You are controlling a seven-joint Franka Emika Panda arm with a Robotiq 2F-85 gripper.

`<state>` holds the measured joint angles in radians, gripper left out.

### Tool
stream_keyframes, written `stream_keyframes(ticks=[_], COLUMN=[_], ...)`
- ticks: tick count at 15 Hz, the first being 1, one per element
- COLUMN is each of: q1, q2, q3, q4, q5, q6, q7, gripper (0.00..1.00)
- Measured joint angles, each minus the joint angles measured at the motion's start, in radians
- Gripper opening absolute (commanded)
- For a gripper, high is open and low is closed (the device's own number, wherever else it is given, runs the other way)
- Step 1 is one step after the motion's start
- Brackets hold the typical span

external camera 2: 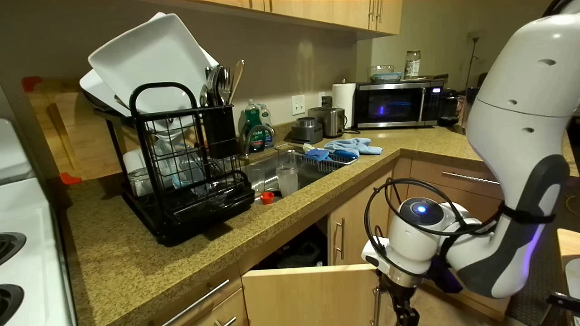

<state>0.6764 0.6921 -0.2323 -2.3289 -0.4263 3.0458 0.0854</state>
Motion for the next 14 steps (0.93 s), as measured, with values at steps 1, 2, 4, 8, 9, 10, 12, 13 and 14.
stream_keyframes(ticks=[1, 2, 4, 8, 9, 10, 12, 13, 14], q1=[0.009, 0.015, 0.037, 0.081, 0.095, 0.107, 0.123, 0.128, 0.129], q2=[-0.005, 0.001, 0.022, 0.057, 0.061, 0.062, 0.063, 0.063, 0.064], q3=[0.033, 0.077, 0.156, 0.244, 0.245, 0.242, 0.205, 0.169, 0.129], q4=[-0.012, -0.017, -0.016, -0.007, -0.005, -0.004, 0.001, 0.002, 0.002], q5=[0.004, 0.01, 0.041, 0.087, 0.094, 0.103, 0.112, 0.113, 0.114], q6=[-0.002, -0.001, -0.001, 0.004, 0.01, 0.017, 0.029, 0.033, 0.037], q7=[0.001, 0.001, 0.001, 0.001, 0.001, 0.001, 0.001, 0.001, 0.001], gripper=[1.0, 1.0, 1.0, 1.0, 1.0, 1.0, 1.0, 1.0, 1.0])
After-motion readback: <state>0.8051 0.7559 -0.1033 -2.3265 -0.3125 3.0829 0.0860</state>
